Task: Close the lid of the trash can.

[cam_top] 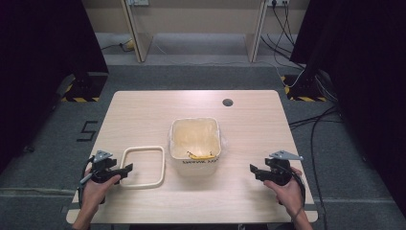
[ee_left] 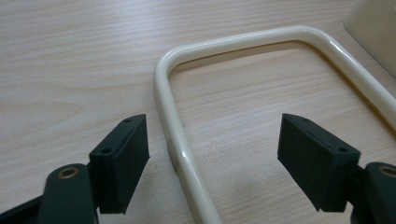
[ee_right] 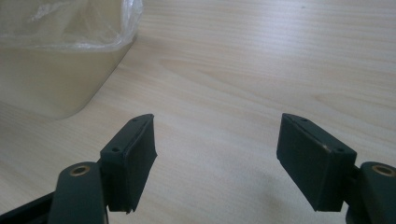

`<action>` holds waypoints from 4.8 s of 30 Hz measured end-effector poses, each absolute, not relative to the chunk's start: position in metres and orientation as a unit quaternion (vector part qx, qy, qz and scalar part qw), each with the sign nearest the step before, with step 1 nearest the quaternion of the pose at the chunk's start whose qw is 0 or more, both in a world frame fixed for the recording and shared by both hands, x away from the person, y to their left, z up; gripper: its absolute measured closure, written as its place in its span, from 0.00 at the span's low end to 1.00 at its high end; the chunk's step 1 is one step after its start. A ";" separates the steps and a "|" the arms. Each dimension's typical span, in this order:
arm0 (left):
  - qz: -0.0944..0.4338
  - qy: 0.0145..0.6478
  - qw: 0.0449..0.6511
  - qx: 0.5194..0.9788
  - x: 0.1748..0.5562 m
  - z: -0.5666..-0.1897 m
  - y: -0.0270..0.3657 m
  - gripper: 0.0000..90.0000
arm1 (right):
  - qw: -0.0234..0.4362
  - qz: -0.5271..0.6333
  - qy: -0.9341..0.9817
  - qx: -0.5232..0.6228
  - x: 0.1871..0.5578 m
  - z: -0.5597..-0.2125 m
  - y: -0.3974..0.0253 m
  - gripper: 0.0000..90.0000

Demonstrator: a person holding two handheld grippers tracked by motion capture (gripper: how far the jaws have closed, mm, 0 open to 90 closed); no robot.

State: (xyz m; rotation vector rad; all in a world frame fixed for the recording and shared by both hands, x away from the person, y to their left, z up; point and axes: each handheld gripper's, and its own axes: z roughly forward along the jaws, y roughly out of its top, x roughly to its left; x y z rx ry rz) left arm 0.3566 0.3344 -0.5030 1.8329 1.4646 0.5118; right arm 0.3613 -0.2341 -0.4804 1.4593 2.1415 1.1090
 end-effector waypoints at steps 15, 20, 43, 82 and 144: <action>0.196 0.576 0.324 0.725 0.381 -0.509 0.337 0.53 | 0.155 0.386 0.754 0.509 0.356 -0.484 -0.234 0.32; 0.213 0.563 0.298 0.741 0.386 -0.509 0.334 0.67 | 0.156 0.385 0.757 0.505 0.354 -0.484 -0.232 0.32; 0.225 0.522 0.297 0.767 0.397 -0.488 0.320 0.91 | 0.163 0.398 0.750 0.503 0.354 -0.480 -0.232 0.34; 0.234 0.381 0.390 0.805 0.416 -0.353 0.241 0.91 | 0.177 0.440 0.729 0.494 0.362 -0.451 -0.233 0.34; 0.180 0.421 0.403 0.793 0.457 -0.368 0.191 0.85 | 0.150 0.390 0.864 0.280 0.488 -0.368 -0.082 0.72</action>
